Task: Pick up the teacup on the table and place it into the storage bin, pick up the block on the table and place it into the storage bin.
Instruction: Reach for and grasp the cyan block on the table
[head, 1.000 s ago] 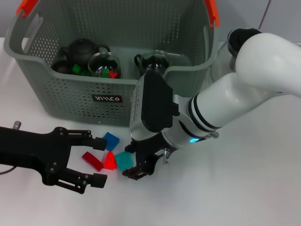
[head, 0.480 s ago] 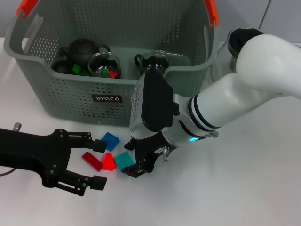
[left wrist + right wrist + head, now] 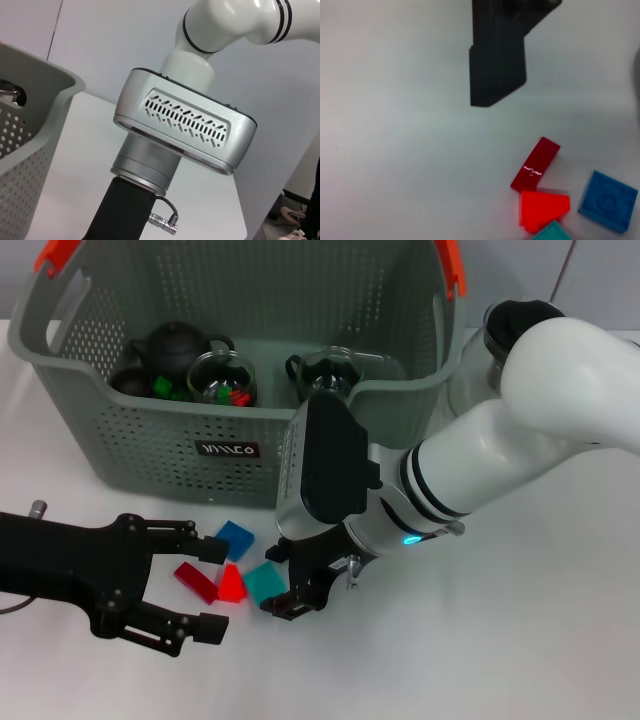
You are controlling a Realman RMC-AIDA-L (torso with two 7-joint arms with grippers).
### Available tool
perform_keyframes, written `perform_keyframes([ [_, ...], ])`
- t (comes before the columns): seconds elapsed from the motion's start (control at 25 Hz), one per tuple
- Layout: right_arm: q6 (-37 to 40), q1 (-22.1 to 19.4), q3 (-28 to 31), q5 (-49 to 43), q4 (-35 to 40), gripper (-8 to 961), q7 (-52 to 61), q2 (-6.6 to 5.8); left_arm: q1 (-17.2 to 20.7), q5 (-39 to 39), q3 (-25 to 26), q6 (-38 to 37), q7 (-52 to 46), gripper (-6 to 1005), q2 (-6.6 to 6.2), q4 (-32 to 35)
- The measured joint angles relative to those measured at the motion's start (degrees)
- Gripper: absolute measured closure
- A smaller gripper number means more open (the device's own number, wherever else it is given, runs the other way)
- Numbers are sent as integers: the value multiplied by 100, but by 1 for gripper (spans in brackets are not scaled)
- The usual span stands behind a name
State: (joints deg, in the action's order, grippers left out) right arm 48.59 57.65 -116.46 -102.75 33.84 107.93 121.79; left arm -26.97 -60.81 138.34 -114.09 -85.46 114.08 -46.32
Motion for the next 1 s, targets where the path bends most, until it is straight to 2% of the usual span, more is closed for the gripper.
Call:
perform_keyframes([
  [0.76, 275, -58, 31, 0, 41, 310, 0, -52, -1, 9, 0, -17, -29, 83, -9, 0],
  [1.0, 389, -242, 57, -28, 462, 308, 48, -113, -2, 9, 0, -18, -32, 83, -9, 0],
])
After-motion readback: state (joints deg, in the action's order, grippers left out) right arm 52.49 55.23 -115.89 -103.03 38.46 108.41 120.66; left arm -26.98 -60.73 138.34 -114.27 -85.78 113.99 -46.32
